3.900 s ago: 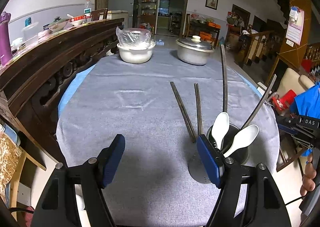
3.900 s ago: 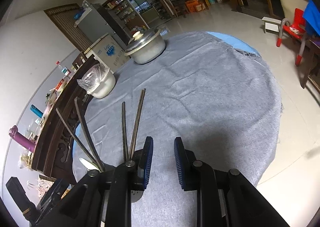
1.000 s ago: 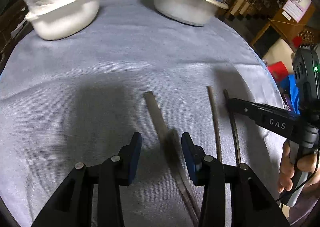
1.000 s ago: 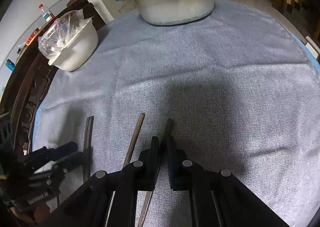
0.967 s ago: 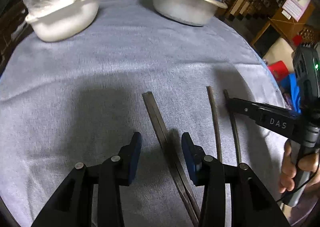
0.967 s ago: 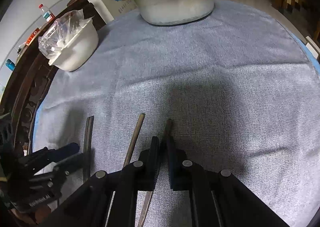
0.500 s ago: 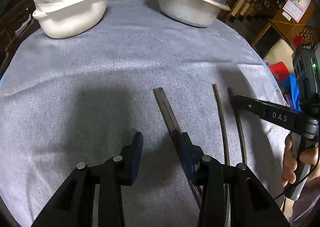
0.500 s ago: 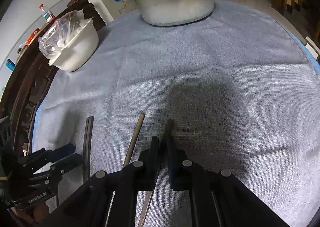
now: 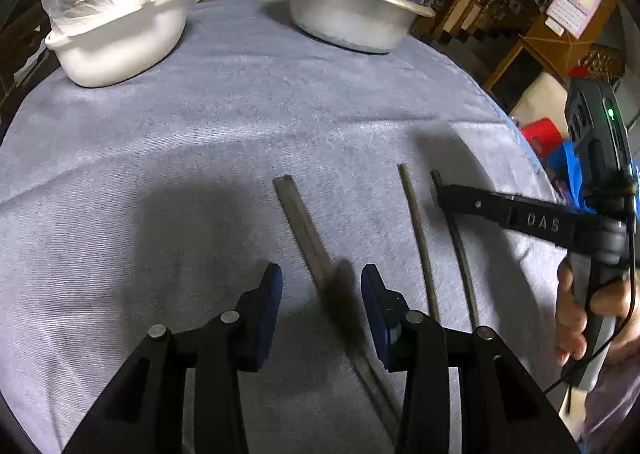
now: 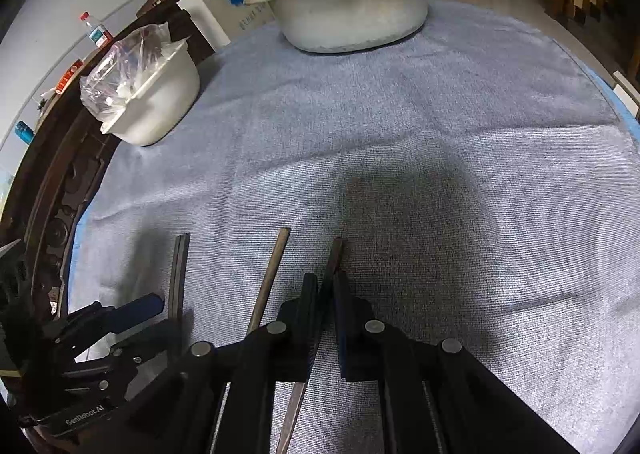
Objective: Organize utensils
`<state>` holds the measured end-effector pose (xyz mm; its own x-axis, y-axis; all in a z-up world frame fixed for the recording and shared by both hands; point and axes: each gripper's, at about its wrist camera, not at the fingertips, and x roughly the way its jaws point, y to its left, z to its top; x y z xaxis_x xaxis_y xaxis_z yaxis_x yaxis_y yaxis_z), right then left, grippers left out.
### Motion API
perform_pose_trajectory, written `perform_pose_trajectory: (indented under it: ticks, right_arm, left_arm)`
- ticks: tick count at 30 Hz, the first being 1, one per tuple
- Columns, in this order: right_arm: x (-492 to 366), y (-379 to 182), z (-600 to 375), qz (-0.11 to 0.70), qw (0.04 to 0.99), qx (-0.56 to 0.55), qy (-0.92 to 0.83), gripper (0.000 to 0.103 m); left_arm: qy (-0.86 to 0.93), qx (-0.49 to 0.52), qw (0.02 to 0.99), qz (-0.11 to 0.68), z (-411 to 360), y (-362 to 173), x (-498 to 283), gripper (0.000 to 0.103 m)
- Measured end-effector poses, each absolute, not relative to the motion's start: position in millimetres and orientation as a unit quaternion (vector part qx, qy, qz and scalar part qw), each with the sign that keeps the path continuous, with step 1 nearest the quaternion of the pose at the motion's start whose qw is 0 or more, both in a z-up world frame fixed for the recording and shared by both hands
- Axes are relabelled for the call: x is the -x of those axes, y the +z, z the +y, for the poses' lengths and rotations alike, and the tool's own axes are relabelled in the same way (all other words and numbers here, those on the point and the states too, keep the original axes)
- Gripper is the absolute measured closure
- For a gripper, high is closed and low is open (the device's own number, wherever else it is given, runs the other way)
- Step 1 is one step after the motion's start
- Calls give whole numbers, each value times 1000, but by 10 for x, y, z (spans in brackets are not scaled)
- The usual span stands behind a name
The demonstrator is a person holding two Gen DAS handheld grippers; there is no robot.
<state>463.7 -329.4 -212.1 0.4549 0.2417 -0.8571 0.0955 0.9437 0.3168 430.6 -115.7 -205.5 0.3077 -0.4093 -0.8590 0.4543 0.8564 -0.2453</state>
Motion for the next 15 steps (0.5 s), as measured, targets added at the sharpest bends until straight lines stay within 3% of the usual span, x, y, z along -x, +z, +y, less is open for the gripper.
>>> perform_pose_trajectory:
  ticks: [15]
  right_arm:
    - [-4598,-2147,-3319,510,841,-175,51,93]
  left_arm:
    - [-225,-69,822,519,-1205,-2060,-4252,59]
